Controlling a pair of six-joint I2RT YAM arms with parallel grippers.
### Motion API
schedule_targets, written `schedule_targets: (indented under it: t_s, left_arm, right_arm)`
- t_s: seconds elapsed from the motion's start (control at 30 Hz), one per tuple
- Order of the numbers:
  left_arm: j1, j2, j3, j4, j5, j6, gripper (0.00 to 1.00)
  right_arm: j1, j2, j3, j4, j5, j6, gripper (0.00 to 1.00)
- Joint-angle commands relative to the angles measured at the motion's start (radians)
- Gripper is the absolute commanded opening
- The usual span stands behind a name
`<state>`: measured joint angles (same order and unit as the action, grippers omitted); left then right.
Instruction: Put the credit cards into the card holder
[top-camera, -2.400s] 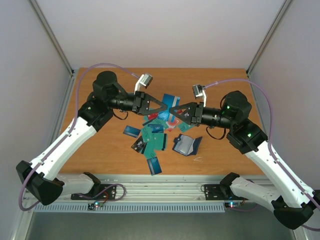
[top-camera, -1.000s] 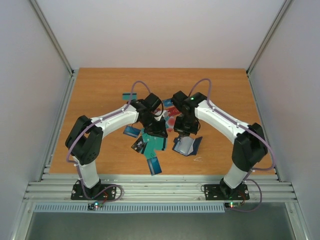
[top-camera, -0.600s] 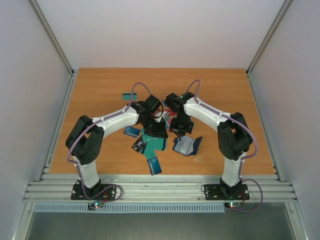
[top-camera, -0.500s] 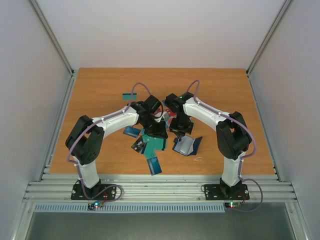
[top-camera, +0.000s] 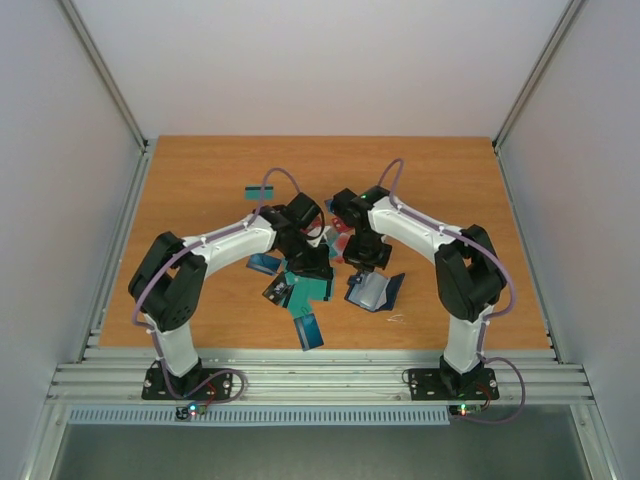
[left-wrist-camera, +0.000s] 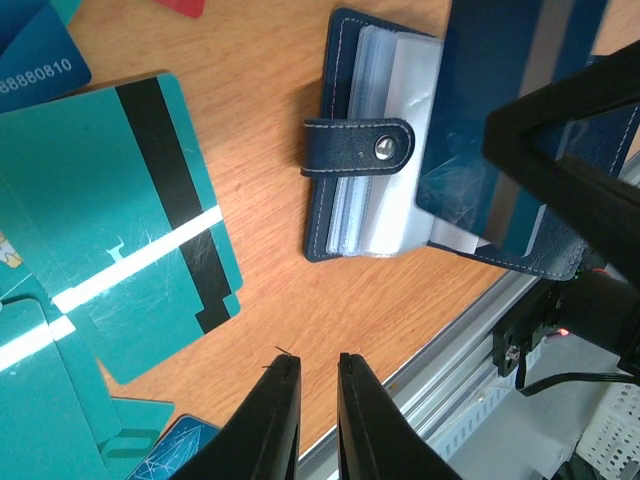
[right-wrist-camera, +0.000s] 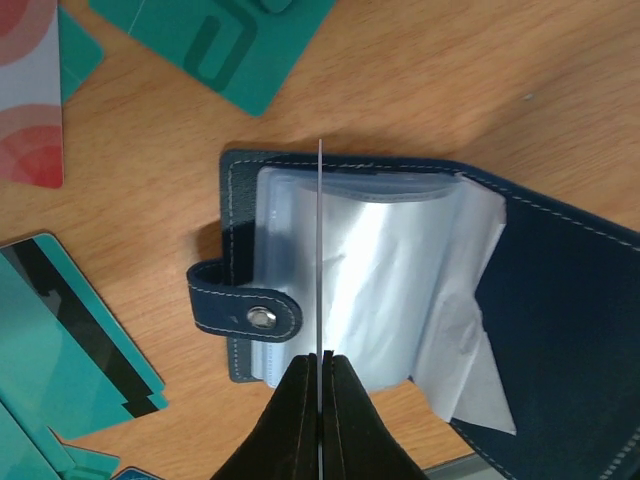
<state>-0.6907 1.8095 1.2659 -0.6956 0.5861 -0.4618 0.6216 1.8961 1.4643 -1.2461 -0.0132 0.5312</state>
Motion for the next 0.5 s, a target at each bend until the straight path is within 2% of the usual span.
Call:
schedule_targets:
  t_s: [0.0,0.23,0.47]
  left_arm:
    - [-0.004,-0.041,-0.025,0.020,-0.009,0.016,0.12]
    - [-0.005,-0.041,-0.019,0.019,-0.009,0.011,0.12]
    - [-0.006,-0.044,-0.019,0.011,-0.015,0.016,0.12]
  right_arm:
    - [-0.002,-0.082,-0.038,-0.002,0.081,0.041,0.01]
    - [-0.003,-0.074,-0.109,0.113,-0.025,0.037,0.01]
    - [0.000,-0.023,-0.089,0.164,-0.085,0.021,0.01]
